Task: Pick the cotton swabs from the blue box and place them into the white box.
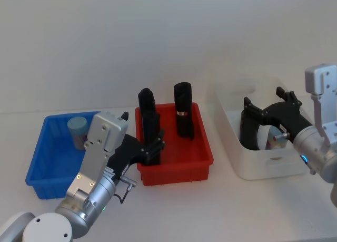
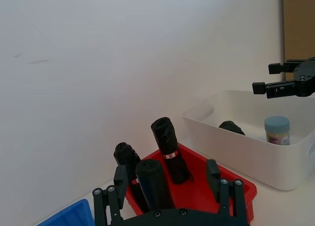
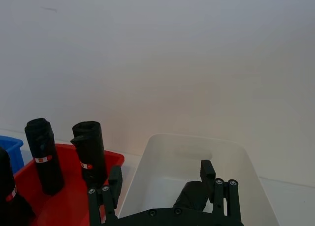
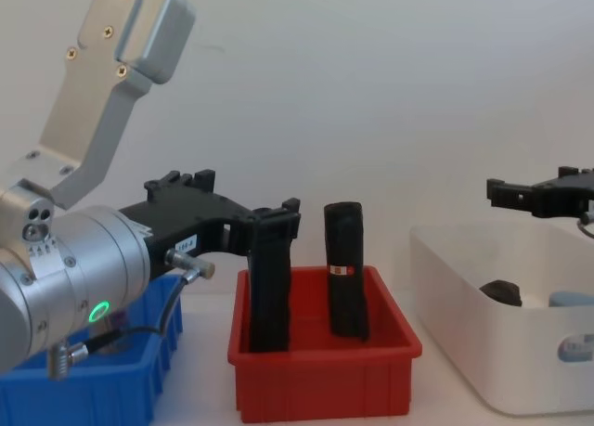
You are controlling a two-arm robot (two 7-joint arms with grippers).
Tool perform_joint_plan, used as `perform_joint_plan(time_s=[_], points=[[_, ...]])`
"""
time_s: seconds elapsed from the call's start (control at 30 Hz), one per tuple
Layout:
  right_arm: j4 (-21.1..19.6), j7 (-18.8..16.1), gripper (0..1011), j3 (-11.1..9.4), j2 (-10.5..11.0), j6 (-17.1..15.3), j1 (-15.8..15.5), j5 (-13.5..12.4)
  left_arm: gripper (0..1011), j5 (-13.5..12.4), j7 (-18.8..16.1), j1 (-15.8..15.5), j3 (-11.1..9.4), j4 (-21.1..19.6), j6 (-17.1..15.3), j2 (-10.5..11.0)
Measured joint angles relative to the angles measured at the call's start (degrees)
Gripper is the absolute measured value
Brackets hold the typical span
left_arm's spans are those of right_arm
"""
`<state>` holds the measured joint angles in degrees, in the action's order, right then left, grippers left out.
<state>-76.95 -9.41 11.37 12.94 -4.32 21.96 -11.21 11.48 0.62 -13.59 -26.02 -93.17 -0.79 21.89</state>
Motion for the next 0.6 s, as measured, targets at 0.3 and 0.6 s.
perform_joint_plan(time_s=[0.3, 0.6], points=[[0.1, -0.1, 1002, 0.0, 0.0, 0.1, 0.0, 0.0, 1004, 0.0, 0.0, 0.0, 0.0, 0.0, 0.0, 0.0], [0.1, -0.1, 1002, 0.0, 0.0, 0.2, -0.1, -0.1, 1004, 0.0, 0.0, 0.0, 0.0, 0.0, 0.0, 0.0]])
